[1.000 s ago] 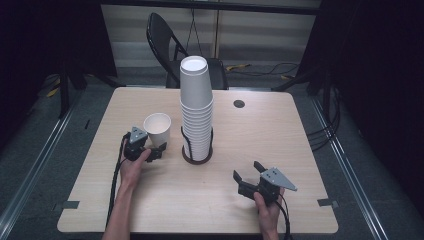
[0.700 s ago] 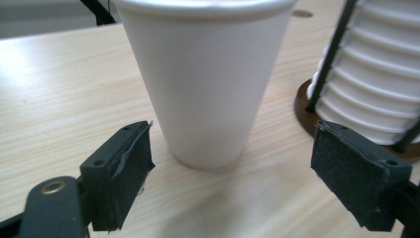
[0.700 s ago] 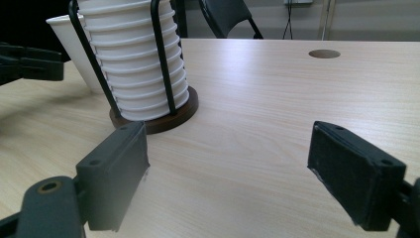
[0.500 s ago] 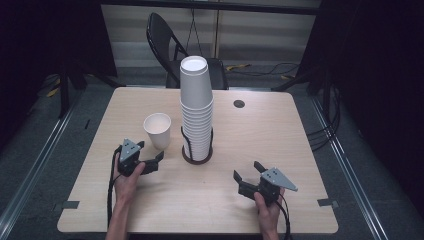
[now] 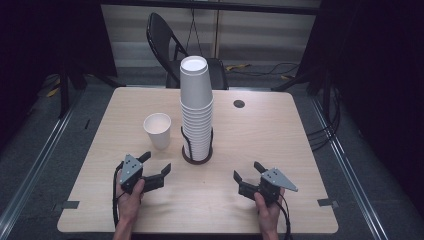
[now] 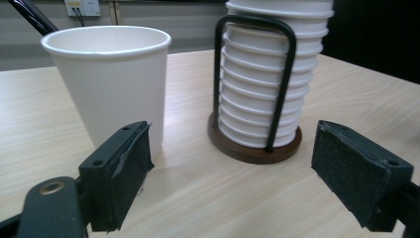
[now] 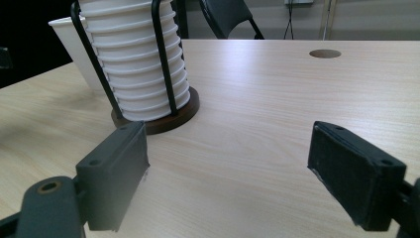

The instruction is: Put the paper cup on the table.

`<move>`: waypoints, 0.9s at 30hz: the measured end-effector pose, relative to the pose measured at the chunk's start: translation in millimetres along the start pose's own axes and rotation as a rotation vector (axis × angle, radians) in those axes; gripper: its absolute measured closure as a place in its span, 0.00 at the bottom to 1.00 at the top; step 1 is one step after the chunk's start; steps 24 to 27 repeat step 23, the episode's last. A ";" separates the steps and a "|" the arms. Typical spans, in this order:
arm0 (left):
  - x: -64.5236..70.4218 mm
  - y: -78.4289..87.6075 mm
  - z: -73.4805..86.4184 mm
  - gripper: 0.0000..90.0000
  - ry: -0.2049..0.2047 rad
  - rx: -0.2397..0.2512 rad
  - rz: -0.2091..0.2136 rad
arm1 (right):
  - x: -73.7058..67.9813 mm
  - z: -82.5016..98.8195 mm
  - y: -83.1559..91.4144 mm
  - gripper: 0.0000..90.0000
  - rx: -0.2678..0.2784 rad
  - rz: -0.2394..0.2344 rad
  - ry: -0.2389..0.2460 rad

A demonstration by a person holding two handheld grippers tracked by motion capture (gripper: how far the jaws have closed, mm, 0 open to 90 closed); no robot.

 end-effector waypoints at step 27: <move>45.0 8.3 9.7 0.17 -0.050 0.066 -0.022 | -1.2 0.8 -5.1 0.16 -0.060 0.070 0.016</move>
Point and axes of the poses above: each handheld gripper's, and its own axes: y roughly backward along the jaws, z roughly out of its underside, x roughly to its right, the point moved 3 cm from there along -y, roughly forward along the jaws, and after that the axes turned 15 degrees about -y, right-handed, at the moved point
